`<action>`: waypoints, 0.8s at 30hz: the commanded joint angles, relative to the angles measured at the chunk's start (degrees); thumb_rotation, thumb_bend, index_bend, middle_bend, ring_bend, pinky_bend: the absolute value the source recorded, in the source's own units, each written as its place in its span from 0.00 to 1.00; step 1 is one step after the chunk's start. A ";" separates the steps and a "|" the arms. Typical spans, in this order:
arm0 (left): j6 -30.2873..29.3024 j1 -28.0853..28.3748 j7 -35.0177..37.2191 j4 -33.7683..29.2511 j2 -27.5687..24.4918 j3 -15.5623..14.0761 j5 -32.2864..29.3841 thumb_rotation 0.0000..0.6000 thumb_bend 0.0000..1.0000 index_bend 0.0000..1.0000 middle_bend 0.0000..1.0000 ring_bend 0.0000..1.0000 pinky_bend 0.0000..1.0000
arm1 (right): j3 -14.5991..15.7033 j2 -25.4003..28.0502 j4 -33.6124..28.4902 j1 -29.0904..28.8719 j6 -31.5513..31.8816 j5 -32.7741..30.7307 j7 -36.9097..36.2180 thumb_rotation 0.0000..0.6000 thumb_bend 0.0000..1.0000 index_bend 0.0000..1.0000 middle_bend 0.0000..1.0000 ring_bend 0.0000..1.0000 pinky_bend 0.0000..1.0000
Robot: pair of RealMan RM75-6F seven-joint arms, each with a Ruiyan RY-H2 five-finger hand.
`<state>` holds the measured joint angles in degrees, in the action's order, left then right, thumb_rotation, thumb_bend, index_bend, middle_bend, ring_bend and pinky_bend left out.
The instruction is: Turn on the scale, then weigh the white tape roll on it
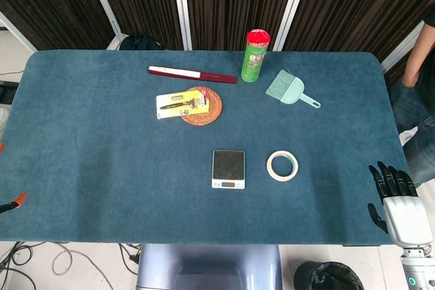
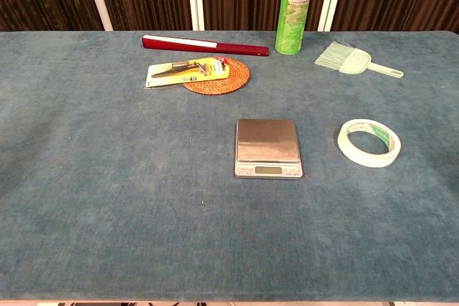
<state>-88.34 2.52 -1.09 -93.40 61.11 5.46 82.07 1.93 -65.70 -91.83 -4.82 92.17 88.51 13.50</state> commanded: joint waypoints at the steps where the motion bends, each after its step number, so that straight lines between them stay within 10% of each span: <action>1: 0.17 0.07 0.15 0.08 -0.10 -0.10 0.14 1.00 0.03 0.00 0.00 0.00 0.00 | -0.15 0.23 -0.43 0.28 0.33 0.50 0.28 1.00 0.43 0.00 0.08 0.10 0.14; 24: -0.78 -0.22 0.31 -0.13 -0.11 -0.23 0.78 1.00 0.03 0.00 0.00 0.00 0.00 | -0.42 0.27 -1.38 0.63 -1.63 2.13 -0.10 1.00 0.43 0.00 0.08 0.18 0.19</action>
<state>-89.09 2.32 -0.80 -93.53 61.01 5.21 82.87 1.52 -65.46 -93.17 -4.20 90.58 90.61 13.40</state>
